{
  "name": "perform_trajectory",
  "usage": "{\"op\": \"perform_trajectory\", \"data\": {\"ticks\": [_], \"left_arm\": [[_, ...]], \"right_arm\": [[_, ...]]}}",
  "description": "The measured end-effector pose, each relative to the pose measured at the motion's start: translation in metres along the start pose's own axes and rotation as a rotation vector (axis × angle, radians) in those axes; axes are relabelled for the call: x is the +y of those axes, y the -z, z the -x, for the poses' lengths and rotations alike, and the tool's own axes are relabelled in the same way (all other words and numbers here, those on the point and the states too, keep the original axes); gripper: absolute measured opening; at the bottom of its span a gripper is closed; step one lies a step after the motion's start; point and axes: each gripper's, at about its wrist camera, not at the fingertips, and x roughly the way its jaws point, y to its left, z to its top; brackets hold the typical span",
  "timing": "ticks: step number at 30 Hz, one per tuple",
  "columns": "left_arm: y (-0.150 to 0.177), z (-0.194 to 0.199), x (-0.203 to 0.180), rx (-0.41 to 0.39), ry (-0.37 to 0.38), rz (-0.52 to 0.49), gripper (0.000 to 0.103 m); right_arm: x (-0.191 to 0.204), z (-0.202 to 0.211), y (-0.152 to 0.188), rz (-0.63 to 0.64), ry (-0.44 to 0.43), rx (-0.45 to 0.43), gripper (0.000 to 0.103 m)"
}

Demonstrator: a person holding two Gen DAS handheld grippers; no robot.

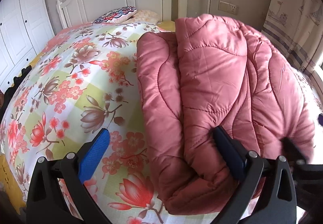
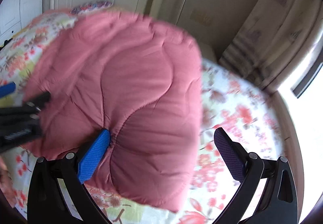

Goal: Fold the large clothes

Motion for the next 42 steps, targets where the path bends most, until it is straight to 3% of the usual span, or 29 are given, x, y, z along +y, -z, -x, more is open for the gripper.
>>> {"op": "perform_trajectory", "data": {"ticks": [5,7,9,12,13,14,17,19,20,25,29,33,35,38,42], "left_arm": [[-0.001,-0.002,0.003,0.015,0.016,0.004,0.101],[-0.002,-0.003,0.006,0.020,0.027,0.010,0.101],[-0.002,-0.004,0.008,0.027,0.041,0.020,0.101],[-0.002,-0.006,0.010,0.032,0.059,0.032,0.101],[-0.001,-0.006,0.011,0.033,0.065,0.035,0.101],[-0.001,-0.007,0.013,0.036,0.076,0.041,0.101],[0.000,-0.009,0.015,0.040,0.096,0.050,0.101],[0.000,-0.009,0.016,0.027,0.055,0.045,0.101],[-0.001,-0.010,0.017,0.021,0.036,0.043,0.101],[-0.004,-0.014,0.023,0.042,0.088,0.044,0.101],[-0.002,-0.013,0.022,0.037,0.093,0.044,0.101],[-0.006,-0.011,0.025,0.021,0.086,0.057,0.101],[-0.011,-0.008,0.030,0.039,0.113,0.063,0.101],[-0.027,0.021,0.035,-0.031,0.090,0.046,0.101],[-0.065,0.058,0.046,-0.118,0.106,0.042,0.101]], "right_arm": [[0.000,0.006,-0.010,0.060,-0.018,0.027,0.098],[-0.007,0.032,-0.028,0.066,-0.024,-0.052,0.098],[-0.017,0.049,-0.054,0.050,-0.102,-0.110,0.098],[-0.015,0.026,-0.112,0.084,-0.350,0.005,0.098],[-0.009,0.017,-0.124,0.105,-0.376,0.028,0.098],[0.002,0.002,-0.137,0.139,-0.380,0.054,0.098],[0.031,-0.048,-0.161,0.176,-0.280,0.106,0.098],[0.056,-0.102,-0.159,0.195,-0.236,0.232,0.099],[0.066,-0.114,-0.157,0.214,-0.244,0.226,0.099],[0.063,-0.105,-0.173,0.220,-0.284,0.255,0.099],[0.050,-0.084,-0.195,0.157,-0.346,0.204,0.099],[0.068,-0.133,-0.182,0.152,-0.340,0.306,0.099],[0.067,-0.137,-0.182,0.140,-0.364,0.302,0.099],[0.048,-0.111,-0.189,0.105,-0.388,0.261,0.098],[-0.013,-0.029,-0.173,0.010,-0.400,0.059,0.098]]}}
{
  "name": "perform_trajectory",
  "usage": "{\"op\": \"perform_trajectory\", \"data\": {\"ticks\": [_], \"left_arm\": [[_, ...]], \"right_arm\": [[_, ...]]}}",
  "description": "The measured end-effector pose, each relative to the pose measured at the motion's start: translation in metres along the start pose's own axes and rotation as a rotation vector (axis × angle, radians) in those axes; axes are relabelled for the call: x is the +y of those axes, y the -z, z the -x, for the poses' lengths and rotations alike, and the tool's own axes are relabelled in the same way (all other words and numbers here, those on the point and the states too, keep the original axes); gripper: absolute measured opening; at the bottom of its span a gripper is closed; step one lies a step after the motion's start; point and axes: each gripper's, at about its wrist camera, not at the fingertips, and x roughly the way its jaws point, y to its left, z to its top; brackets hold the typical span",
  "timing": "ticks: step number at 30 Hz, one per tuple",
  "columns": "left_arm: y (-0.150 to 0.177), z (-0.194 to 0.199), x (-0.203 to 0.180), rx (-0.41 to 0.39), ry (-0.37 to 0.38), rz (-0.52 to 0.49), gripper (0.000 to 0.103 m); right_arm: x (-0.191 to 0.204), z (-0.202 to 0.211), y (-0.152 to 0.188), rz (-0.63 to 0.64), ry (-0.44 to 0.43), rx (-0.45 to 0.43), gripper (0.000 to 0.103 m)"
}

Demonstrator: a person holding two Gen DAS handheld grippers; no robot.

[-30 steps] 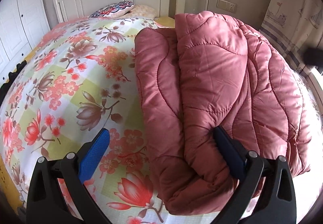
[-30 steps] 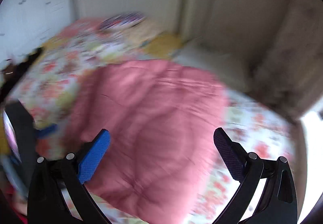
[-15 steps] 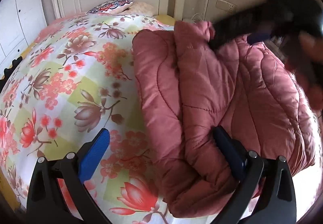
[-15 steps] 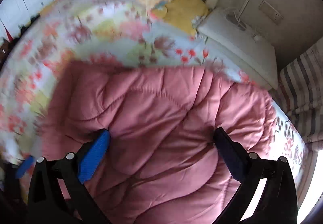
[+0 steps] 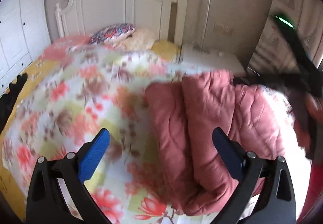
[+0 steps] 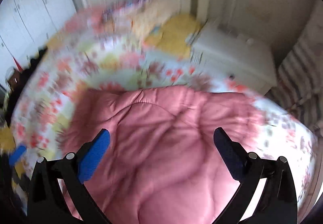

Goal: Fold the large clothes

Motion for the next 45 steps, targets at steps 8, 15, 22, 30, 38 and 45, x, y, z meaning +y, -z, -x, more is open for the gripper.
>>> {"op": "perform_trajectory", "data": {"ticks": [8,15,22,30,38,45], "left_arm": [[-0.052,-0.042,-0.059,0.007,-0.077,-0.194,0.101],[-0.029,-0.129,-0.057,0.179,-0.151,-0.215,0.101],[-0.011,-0.140,-0.036,0.175,-0.131,-0.177,0.101],[-0.008,-0.136,-0.034,0.150,-0.105,-0.150,0.101],[-0.005,-0.134,-0.036,0.121,-0.125,-0.153,0.101],[-0.002,-0.133,-0.038,0.097,-0.122,-0.154,0.101]], "right_arm": [[-0.035,0.053,0.089,-0.018,0.207,-0.019,0.098],[-0.012,-0.014,0.119,0.055,0.212,0.079,0.098],[-0.002,0.002,0.112,0.101,0.214,0.021,0.098],[0.026,-0.003,0.132,0.165,0.122,0.035,0.099],[0.029,0.010,0.139,0.153,0.199,-0.022,0.099],[0.007,-0.012,0.161,0.027,0.199,-0.045,0.099]]}}
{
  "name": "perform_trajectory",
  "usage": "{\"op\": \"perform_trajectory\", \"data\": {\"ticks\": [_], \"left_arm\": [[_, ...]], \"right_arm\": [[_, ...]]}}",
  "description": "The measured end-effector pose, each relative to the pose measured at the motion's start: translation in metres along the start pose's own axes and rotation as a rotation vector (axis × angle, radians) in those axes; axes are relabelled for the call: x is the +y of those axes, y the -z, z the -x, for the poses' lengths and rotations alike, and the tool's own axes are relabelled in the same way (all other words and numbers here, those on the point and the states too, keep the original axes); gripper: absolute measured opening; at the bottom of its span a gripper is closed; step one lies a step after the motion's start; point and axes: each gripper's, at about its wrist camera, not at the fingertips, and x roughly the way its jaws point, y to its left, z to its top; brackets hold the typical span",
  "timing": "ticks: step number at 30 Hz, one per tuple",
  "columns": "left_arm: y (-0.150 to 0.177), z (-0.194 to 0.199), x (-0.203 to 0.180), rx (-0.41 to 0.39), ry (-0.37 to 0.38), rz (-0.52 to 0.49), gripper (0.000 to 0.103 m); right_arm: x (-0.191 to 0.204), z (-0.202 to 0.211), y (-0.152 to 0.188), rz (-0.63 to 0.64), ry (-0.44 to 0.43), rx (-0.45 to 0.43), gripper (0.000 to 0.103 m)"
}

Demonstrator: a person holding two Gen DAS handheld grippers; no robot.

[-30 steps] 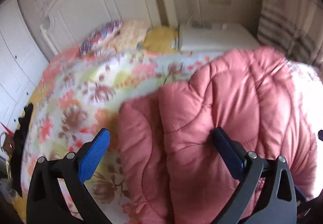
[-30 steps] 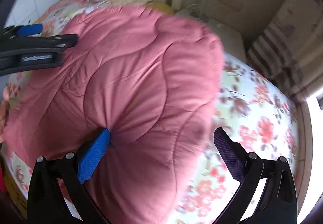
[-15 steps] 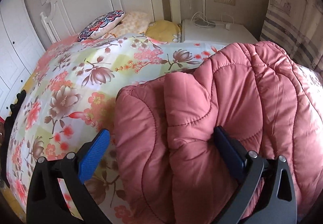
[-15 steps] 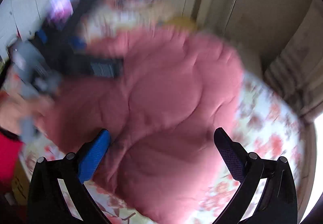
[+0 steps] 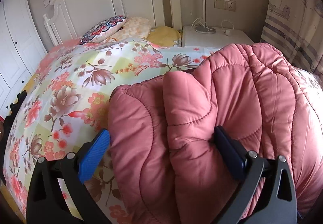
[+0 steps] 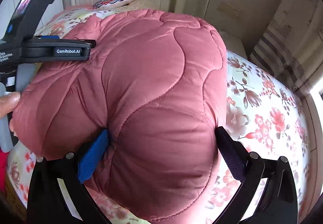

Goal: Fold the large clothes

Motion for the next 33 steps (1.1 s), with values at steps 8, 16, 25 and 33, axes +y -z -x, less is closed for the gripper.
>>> {"op": "perform_trajectory", "data": {"ticks": [8,16,25,33], "left_arm": [[0.003,-0.001,0.006,-0.006,0.023,0.016,0.101],[0.000,0.002,0.008,-0.015,0.032,0.005,0.101],[0.000,0.000,0.008,-0.023,0.022,-0.003,0.101],[0.004,0.042,0.012,-0.113,0.005,0.010,0.101]], "right_arm": [[0.000,0.032,-0.003,-0.047,0.052,-0.034,0.099],[0.014,0.032,-0.003,-0.061,0.099,-0.047,0.099],[0.082,0.006,-0.006,0.118,0.189,-0.133,0.099],[0.049,0.072,0.007,0.002,0.082,-0.217,0.099]]}}
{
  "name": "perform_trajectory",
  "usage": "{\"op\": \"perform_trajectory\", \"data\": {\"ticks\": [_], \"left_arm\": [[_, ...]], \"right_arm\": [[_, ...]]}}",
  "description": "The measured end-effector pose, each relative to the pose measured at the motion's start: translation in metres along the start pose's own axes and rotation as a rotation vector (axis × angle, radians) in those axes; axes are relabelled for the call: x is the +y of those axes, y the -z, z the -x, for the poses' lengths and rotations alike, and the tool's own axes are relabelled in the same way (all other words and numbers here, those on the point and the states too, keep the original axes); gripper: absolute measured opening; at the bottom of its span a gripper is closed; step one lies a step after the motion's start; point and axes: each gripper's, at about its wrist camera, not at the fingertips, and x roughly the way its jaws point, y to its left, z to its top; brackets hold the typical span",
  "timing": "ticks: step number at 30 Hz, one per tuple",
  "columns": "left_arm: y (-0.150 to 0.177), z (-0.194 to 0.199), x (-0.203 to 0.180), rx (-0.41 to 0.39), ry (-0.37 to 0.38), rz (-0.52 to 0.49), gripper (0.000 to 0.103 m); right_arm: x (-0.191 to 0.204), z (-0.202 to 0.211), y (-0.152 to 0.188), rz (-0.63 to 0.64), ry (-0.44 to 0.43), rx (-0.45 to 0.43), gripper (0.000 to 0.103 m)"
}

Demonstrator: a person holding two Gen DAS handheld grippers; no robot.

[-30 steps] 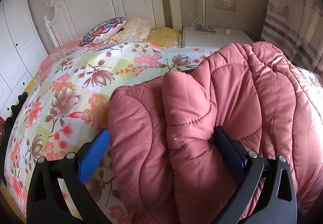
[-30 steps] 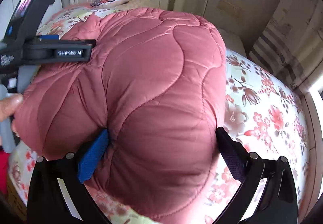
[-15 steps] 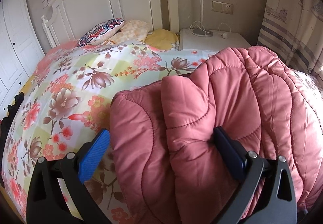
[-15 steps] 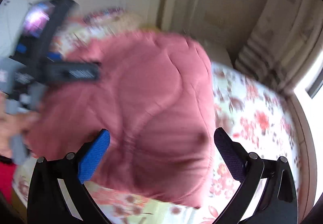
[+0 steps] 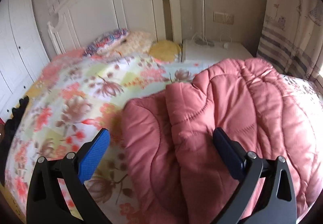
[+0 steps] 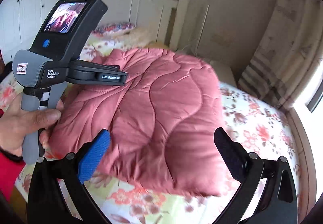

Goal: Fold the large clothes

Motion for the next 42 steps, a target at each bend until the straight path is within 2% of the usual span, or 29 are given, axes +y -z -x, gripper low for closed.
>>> {"op": "perform_trajectory", "data": {"ticks": [6,9,12,14,16,18,20,26,29,30,32,36,39,42], "left_arm": [[0.008,0.052,-0.001,-0.053,-0.002,0.010,0.101],[0.014,0.069,-0.004,-0.064,-0.007,0.006,0.101],[0.019,0.076,-0.009,-0.049,-0.007,0.004,0.101],[0.025,0.075,-0.010,-0.021,-0.001,0.012,0.101],[0.034,0.065,-0.009,0.032,-0.034,0.021,0.101],[0.046,0.044,-0.006,0.112,-0.056,0.021,0.101],[0.055,0.031,-0.002,0.140,-0.046,0.032,0.101],[0.060,0.021,0.004,0.151,-0.053,0.036,0.101],[0.059,0.019,0.004,0.149,-0.062,0.043,0.101],[0.060,0.025,0.005,0.124,-0.062,0.051,0.101],[0.064,0.035,0.007,0.077,-0.072,0.048,0.101],[0.067,0.064,0.007,0.005,-0.087,0.047,0.101],[0.069,0.084,0.006,-0.023,-0.085,0.047,0.101],[0.073,0.102,0.006,-0.039,-0.071,0.052,0.101]], "right_arm": [[0.002,0.024,0.024,0.043,0.110,0.003,0.099],[0.000,0.028,0.032,0.030,0.083,0.005,0.099],[-0.008,0.025,0.025,0.004,0.094,0.009,0.099],[-0.017,0.028,0.021,-0.031,0.093,-0.005,0.099],[-0.025,0.023,0.014,-0.059,0.088,-0.002,0.099],[-0.032,0.012,0.010,-0.061,0.149,0.014,0.099],[-0.038,-0.002,0.010,-0.069,0.199,0.040,0.099],[-0.063,-0.030,0.027,-0.122,0.149,0.123,0.099],[-0.063,-0.057,0.038,-0.079,0.116,0.200,0.098],[-0.064,-0.055,0.039,-0.094,0.109,0.194,0.099],[-0.065,-0.033,0.041,-0.122,0.119,0.124,0.099],[-0.047,0.000,0.043,-0.038,0.142,0.040,0.099],[-0.036,0.025,0.044,-0.019,0.172,-0.024,0.099],[-0.032,0.040,0.045,-0.026,0.156,-0.057,0.099]]}}
